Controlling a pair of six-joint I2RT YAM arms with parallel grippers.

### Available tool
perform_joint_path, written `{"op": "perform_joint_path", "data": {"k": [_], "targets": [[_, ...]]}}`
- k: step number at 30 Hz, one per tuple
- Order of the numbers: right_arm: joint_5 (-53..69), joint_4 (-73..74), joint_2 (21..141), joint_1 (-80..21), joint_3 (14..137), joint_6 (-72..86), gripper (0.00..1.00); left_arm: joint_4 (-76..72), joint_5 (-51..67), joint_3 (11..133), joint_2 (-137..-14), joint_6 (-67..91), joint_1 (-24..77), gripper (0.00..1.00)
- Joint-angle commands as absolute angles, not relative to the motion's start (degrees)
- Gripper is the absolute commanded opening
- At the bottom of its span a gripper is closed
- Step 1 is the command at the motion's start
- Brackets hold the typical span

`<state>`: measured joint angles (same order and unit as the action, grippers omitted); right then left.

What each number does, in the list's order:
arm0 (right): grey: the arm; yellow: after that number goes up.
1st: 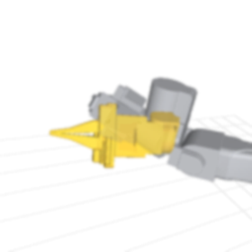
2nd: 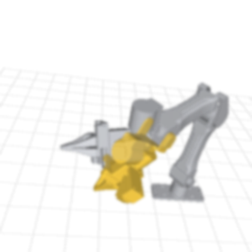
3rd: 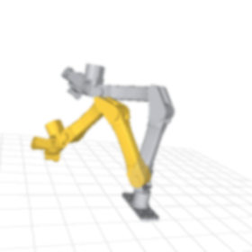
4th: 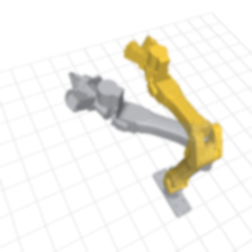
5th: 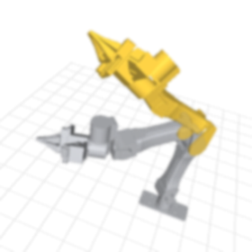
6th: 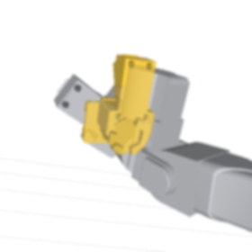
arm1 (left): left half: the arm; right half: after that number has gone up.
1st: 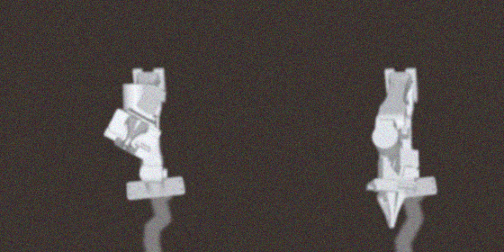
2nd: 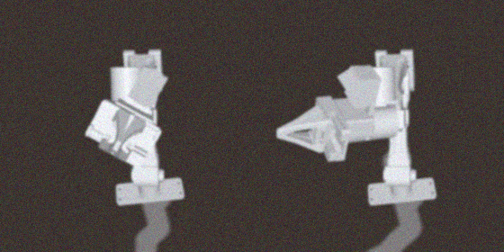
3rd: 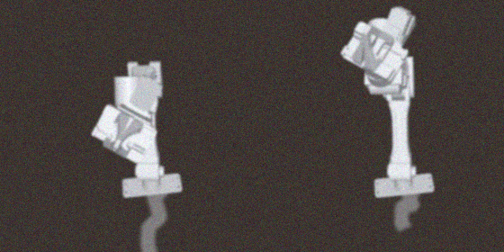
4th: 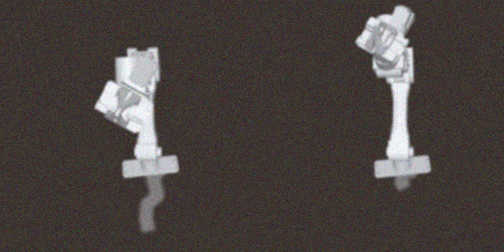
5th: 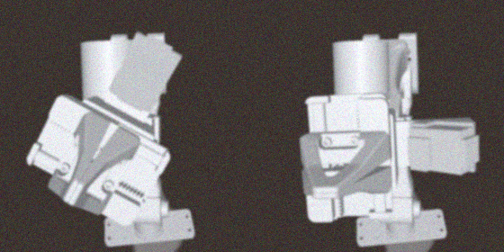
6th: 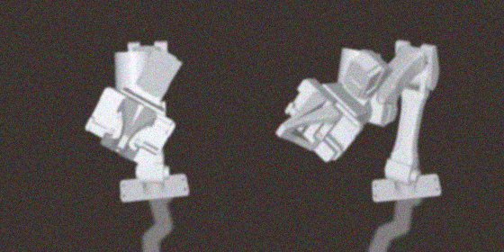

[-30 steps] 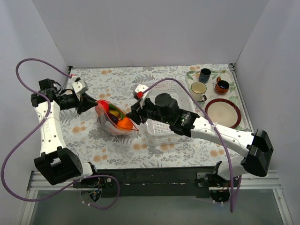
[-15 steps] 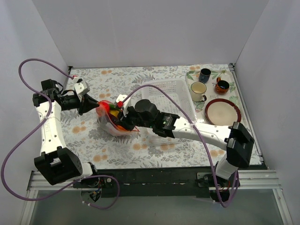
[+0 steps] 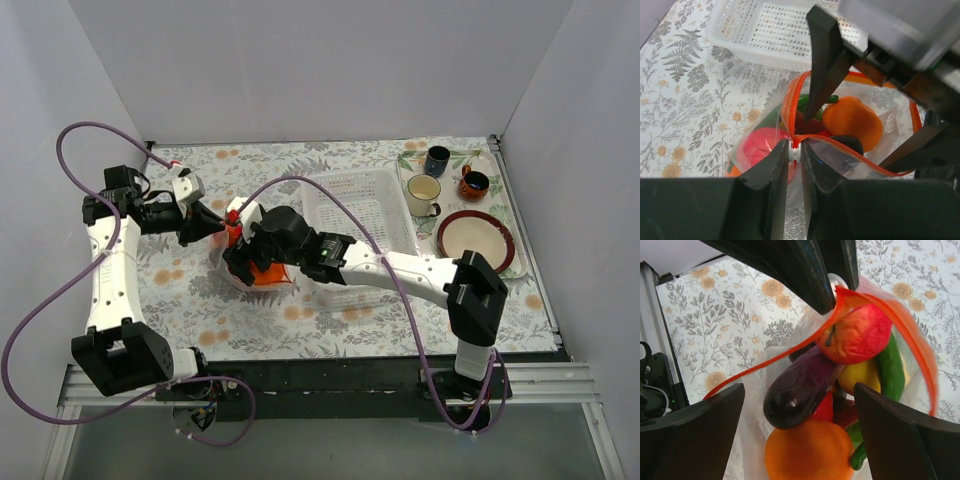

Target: Open the zip-top bag and remove the fake food

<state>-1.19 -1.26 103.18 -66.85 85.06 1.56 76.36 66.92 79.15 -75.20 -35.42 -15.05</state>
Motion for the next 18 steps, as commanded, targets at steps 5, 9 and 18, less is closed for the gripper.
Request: {"op": "perform_joint_path", "data": {"k": [5, 9, 18], "targets": [[-4.48, 3.87, 107.75, -68.03, 88.95, 1.23, 0.99, 74.00, 69.70, 78.49, -72.42, -30.94, -12.13, 0.06], [-4.84, 2.38, 107.40, -68.03, 86.84, 1.14, 0.88, 73.92, 69.35, 78.14, -72.60, -31.11, -12.13, 0.06], [-5.01, -5.97, 100.29, -68.03, 81.30, 0.44, 0.11, 71.37, 66.10, 75.59, -73.12, -30.67, -12.13, 0.06]]}}
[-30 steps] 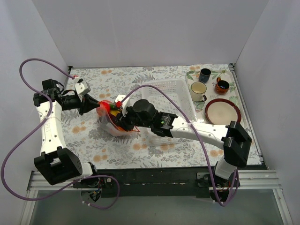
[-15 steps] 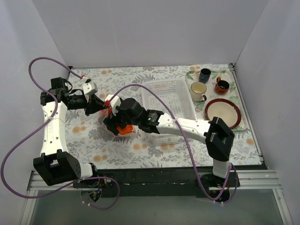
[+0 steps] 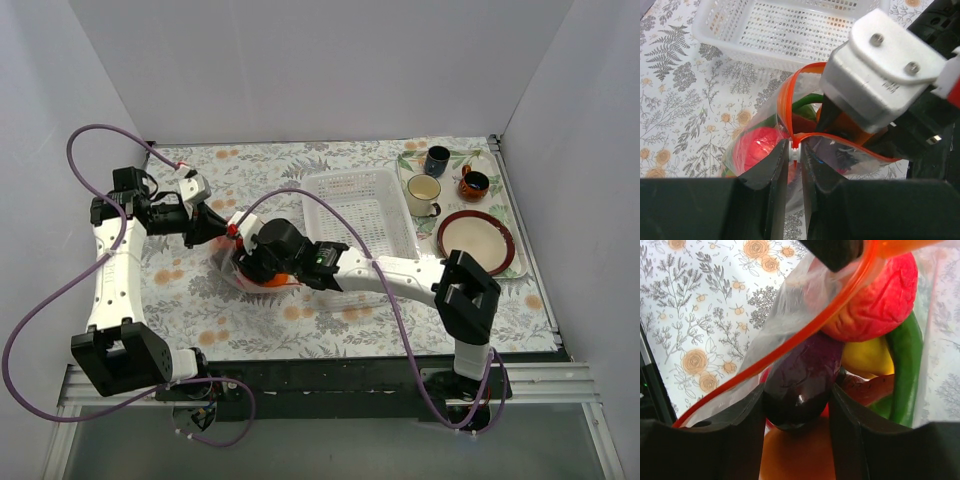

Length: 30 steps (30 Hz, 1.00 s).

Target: Open the zip-top bag and remove the fake food

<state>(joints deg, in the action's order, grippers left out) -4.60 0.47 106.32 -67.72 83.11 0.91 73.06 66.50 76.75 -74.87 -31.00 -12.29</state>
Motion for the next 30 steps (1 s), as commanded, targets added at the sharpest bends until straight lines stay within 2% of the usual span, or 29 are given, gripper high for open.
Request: {"op": "perform_joint_path", "data": {"k": [1, 2, 16, 24, 30], "targets": [[-5.10, -6.24, 99.07, -68.03, 80.86, 0.44, 0.06, 71.11, 65.66, 75.15, -73.21, -30.59, -12.13, 0.06], [-5.36, -6.33, 98.53, -68.03, 80.77, 0.44, 0.01, 70.58, 65.31, 74.89, -73.21, -30.41, -12.13, 0.05], [-9.32, -2.64, 86.14, -68.03, 78.66, -3.25, 0.01, 62.58, 58.45, 71.63, -75.94, -27.07, -12.22, 0.04], [-9.57, -1.05, 75.96, -68.03, 70.33, -1.41, 0.01, 59.68, 57.74, 70.93, -75.85, -25.67, -12.22, 0.04], [-24.59, -3.51, 69.09, -66.36, 63.64, -2.72, 0.01, 57.22, 59.58, 73.20, -76.99, -21.54, -12.13, 0.04]]}}
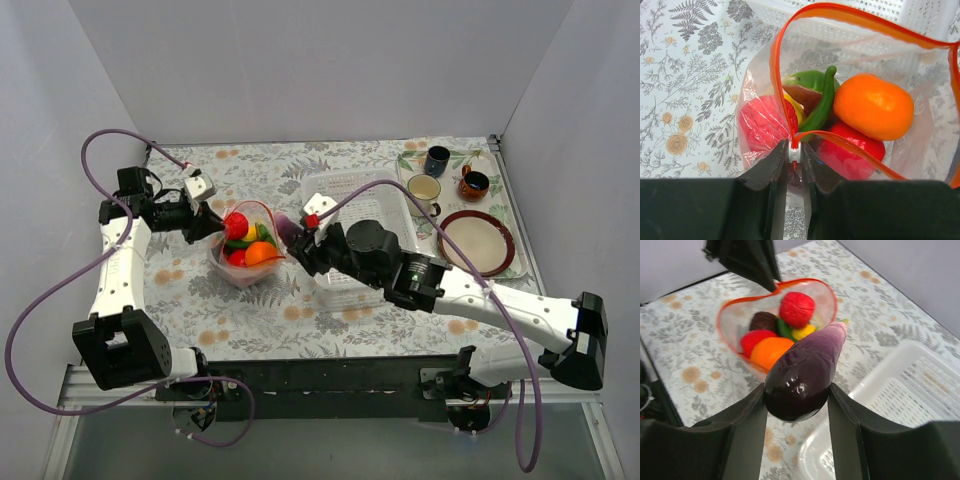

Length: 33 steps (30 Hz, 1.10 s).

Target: Open the zip-top bag and remove the fake food

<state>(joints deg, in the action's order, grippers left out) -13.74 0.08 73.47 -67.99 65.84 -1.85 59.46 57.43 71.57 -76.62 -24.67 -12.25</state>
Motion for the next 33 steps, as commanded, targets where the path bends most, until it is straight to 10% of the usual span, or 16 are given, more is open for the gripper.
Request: {"op": "perform_joint_path", "data": {"k": [1, 15, 24, 33], "targets": [[-27.74, -3.08, 68.91, -64.53, 62.50, -1.94, 0.01, 56.52, 59.94, 74.00, -77.17, -20.58, -12.22, 0.05], [-29.71, 6.67, 83.49, -52.21, 64.68, 4.57, 0.01, 44.30, 55.46, 84.11, -75.67, -7.82, -12.74, 0.03], [-33.84, 10.72, 88.68, -51.59, 73.46, 4.05, 0.95, 41.41, 47.73, 83.06, -75.33, -9.84, -13.53, 0.02], [-27.69, 8.35, 84.81, -56.33, 75.23, 3.16, 0.88, 59.29, 50.88, 75.16, -71.81, -20.64, -13.62, 0.05]]}}
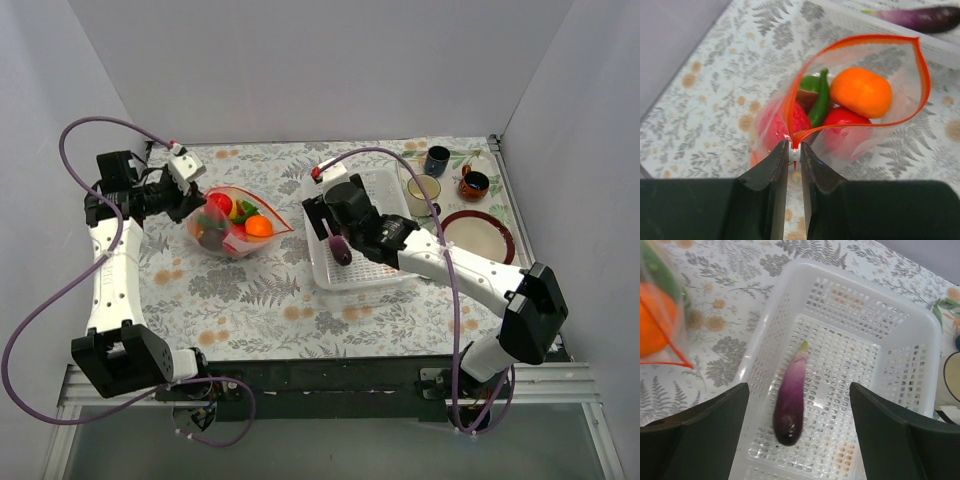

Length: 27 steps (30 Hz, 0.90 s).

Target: Open the zip-top bag and remove the fake food

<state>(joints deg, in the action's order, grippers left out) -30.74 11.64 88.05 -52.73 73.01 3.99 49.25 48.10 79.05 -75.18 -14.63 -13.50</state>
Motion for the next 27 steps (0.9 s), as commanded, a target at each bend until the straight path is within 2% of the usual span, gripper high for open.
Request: {"op": "perform_joint_path", "data": {"k": [1, 2, 4, 5, 7, 8, 10, 16, 21, 22, 23, 27], "targets": [[-27.51, 8.09, 85.08, -58.17, 76.02, 3.16, 0.85, 60.81, 51.50, 72.45, -71.63, -21.35, -13.62, 0.05], [-27.16, 7.56, 85.25, -59.05, 76.55, 3.34, 0.75, 62.47, 52.03, 71.20, -71.54, -22.05, -13.54, 0.06], [-26.11, 6.95, 86.39, -61.86, 77.78, 3.34, 0.62, 66.87, 53.43, 67.87, -71.19, -25.39, -13.62, 0.06], [-26.02, 6.60, 86.83, -62.92, 78.04, 3.43, 0.46, 67.67, 53.61, 66.98, -71.02, -25.75, -13.54, 0.07], [-25.49, 5.54, 88.23, -65.37, 78.75, 3.43, 0.25, 69.08, 54.40, 65.05, -70.58, -26.45, -13.62, 0.07], [-24.79, 5.10, 88.76, -66.00, 78.84, 3.78, 0.10, 69.52, 54.67, 64.52, -70.40, -26.80, -13.54, 0.08], [-23.65, 3.96, 90.34, -67.23, 79.10, 4.22, 0.02, 70.83, 55.54, 64.25, -70.57, -27.59, -13.45, 0.08], [-17.67, 0.53, 92.46, -68.55, 76.74, 6.06, 0.01, 72.77, 55.90, 65.13, -70.93, -28.39, -13.27, 0.08], [-17.75, -2.99, 95.00, -68.55, 74.88, 5.80, 0.03, 77.41, 56.16, 65.13, -71.19, -32.51, -13.36, 0.08], [-17.67, -3.51, 96.14, -68.55, 74.97, 4.93, 0.07, 78.21, 56.16, 65.13, -71.19, -33.48, -13.27, 0.09], [-17.58, -4.04, 96.85, -68.55, 75.32, 4.57, 0.17, 79.01, 56.16, 64.95, -71.19, -34.18, -13.27, 0.09], [-17.14, -3.17, 101.67, -68.64, 78.57, 2.99, 0.42, 79.37, 55.29, 64.07, -70.93, -34.28, -13.36, 0.09]]}}
